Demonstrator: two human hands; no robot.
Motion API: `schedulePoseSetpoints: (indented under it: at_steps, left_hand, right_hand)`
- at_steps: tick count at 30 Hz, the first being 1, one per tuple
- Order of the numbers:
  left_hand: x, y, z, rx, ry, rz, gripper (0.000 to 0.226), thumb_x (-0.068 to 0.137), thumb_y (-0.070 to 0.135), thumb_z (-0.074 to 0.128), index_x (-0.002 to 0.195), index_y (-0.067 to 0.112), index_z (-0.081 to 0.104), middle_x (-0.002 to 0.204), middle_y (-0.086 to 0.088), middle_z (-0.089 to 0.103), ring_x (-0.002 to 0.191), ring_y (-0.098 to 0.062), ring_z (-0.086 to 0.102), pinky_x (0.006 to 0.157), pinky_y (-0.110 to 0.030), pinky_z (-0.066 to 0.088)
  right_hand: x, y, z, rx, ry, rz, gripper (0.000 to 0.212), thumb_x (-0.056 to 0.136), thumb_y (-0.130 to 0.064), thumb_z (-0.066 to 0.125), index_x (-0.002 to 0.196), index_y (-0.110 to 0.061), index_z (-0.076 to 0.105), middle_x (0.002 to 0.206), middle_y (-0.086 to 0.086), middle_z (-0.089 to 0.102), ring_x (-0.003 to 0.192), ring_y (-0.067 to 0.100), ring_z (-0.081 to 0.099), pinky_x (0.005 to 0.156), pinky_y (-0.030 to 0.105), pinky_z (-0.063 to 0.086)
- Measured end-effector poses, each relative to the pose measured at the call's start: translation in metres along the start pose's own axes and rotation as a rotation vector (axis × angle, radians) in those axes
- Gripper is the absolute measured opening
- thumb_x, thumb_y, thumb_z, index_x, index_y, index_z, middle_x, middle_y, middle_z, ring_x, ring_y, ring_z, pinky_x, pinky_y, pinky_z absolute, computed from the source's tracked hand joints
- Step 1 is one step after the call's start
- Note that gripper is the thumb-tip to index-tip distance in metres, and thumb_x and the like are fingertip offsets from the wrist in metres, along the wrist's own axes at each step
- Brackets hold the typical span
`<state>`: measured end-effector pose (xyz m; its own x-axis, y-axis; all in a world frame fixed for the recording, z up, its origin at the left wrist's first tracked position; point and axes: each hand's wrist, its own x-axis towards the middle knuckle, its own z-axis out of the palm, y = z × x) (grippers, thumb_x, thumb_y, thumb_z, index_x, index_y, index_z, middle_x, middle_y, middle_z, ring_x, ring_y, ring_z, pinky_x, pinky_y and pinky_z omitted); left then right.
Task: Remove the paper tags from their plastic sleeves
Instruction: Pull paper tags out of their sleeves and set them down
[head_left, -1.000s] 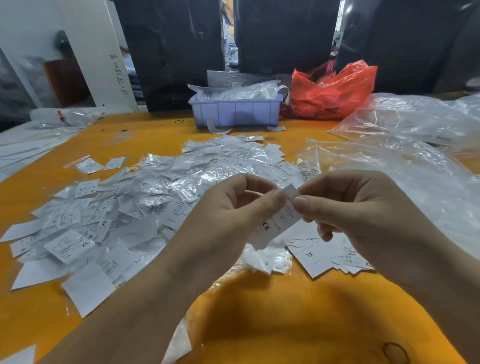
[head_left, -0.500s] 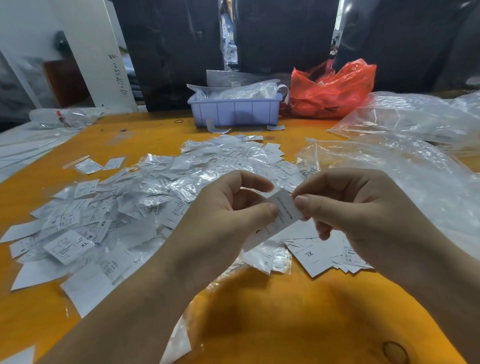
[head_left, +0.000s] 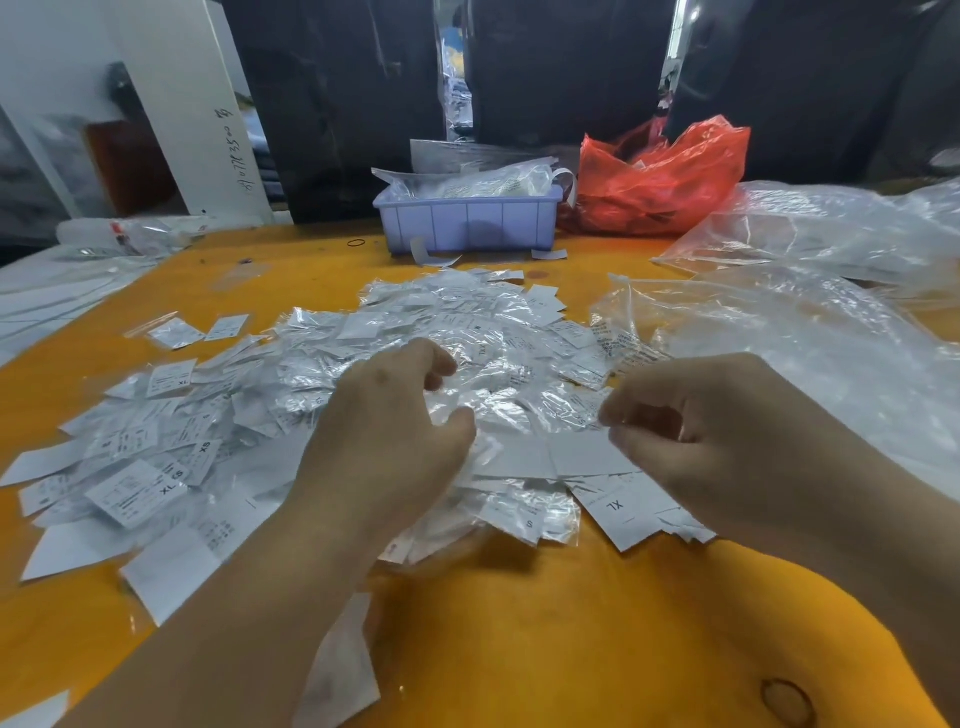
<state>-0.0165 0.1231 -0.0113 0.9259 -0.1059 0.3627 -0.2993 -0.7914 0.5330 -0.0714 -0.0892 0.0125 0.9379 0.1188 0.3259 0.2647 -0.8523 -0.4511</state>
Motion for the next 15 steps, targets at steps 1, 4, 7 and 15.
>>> schedulePoseSetpoints:
  at_steps: [1,4,7,15]
  left_hand:
    - [0.001,-0.001,0.000,0.066,0.020,0.020,0.033,0.085,0.033,0.066,0.117,0.030,0.057,0.116,0.013,0.057,0.111,-0.011,0.049,0.086,-0.025,0.038]
    - [-0.003,0.004,0.001,0.086,-0.010,0.141,0.039,0.085,0.041,0.064,0.122,0.032,0.056,0.127,0.013,0.050,0.118,-0.005,0.035,0.092,-0.024,0.025]
    - [-0.013,0.014,0.008,0.085,-0.182,0.279,0.042,0.085,0.053,0.059,0.124,0.038,0.054,0.131,0.018,0.046,0.124,-0.003,0.028,0.099,-0.025,0.024]
    - [-0.014,0.016,0.023,0.209,-0.308,0.353,0.044,0.094,0.053,0.046,0.135,0.037,0.046,0.141,0.019,0.037,0.130,-0.004,0.016,0.108,-0.028,0.018]
  right_hand:
    - [0.000,0.003,-0.001,-0.059,-0.010,0.014,0.014,0.091,-0.021,0.063,0.100,-0.027,0.073,0.078,-0.017,0.063,0.070,0.004,0.060,0.062,0.020,0.049]
    - [0.002,0.010,-0.005,-0.204,-0.107,0.085,0.025,0.092,-0.028,0.062,0.117,-0.030,0.064,0.094,-0.018,0.058,0.086,0.004,0.055,0.077,0.026,0.050]
    - [0.002,0.012,-0.006,-0.276,-0.306,0.213,0.046,0.083,-0.046,0.067,0.122,-0.023,0.060,0.115,-0.013,0.053,0.105,0.011,0.053,0.089,0.033,0.049]
    - [0.005,0.007,0.002,-0.278,-0.316,0.214,0.018,0.080,-0.023,0.065,0.082,-0.005,0.065,0.096,0.011,0.065,0.065,0.016,0.053,0.058,0.035,0.043]
